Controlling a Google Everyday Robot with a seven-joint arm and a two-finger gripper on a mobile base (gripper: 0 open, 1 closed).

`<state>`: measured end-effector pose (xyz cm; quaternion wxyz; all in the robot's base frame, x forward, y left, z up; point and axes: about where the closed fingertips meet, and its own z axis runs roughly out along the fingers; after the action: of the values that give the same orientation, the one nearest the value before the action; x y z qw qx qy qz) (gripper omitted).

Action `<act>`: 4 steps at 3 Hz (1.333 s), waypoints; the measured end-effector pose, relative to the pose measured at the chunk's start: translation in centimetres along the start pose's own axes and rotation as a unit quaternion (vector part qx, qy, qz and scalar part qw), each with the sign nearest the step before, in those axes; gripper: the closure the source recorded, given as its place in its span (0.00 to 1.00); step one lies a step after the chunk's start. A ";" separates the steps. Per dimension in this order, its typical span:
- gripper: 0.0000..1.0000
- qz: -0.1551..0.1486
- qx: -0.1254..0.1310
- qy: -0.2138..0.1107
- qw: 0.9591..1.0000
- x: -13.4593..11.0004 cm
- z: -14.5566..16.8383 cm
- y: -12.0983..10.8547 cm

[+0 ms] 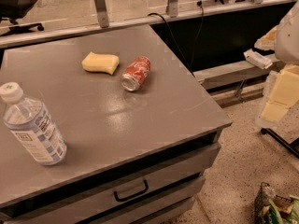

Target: Move sponge near blue plastic bottle

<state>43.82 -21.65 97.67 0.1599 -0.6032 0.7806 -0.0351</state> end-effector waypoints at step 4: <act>0.00 -0.072 0.013 -0.104 0.992 -11.7 3.9 -8.1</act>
Offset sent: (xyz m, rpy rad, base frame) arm 0.0639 0.0429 0.0014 0.1062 -0.0451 0.1241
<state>55.12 -12.16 98.41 0.2447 -0.6561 0.7139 0.0066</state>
